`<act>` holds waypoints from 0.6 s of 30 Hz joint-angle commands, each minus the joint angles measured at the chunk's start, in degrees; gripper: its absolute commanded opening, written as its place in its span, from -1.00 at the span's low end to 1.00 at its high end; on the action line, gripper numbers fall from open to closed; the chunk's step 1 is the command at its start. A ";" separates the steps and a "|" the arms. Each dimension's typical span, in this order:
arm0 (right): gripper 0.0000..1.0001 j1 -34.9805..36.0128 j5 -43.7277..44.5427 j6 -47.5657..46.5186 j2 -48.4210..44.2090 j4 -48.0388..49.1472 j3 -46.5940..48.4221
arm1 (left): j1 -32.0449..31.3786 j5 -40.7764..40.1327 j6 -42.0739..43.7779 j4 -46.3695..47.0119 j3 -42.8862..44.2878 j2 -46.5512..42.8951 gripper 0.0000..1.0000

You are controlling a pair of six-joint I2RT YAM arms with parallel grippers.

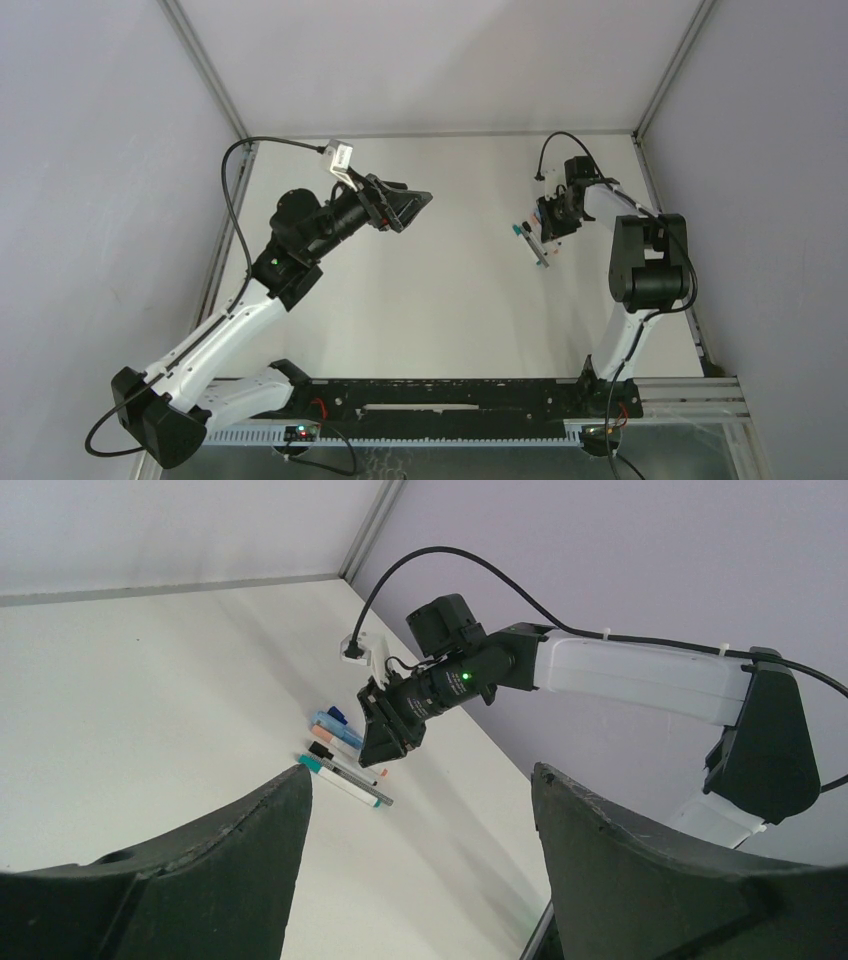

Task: Insert the pens into the pen caps
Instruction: Place the pen at the center of the board, then reset both arms

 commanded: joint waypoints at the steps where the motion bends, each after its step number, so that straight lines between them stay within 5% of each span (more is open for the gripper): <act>1: -0.35 -0.29 0.02 -0.86 -0.69 -1.74 1.75 | 0.51 -0.18 0.51 1.51 -1.22 -0.32 0.68; 14: -0.18 -5.28 -5.75 -4.67 -17.86 -6.10 2.17 | 4.25 3.04 -0.75 1.79 -0.81 -0.76 0.72; 16: -0.04 -7.23 -6.49 -5.19 -22.46 -6.16 3.27 | 6.79 4.97 -1.44 1.19 -0.06 -0.48 0.73; 18: 0.41 -8.90 -6.52 -5.32 -26.87 -5.99 4.88 | 9.91 6.80 -1.90 -0.63 1.40 -0.25 0.76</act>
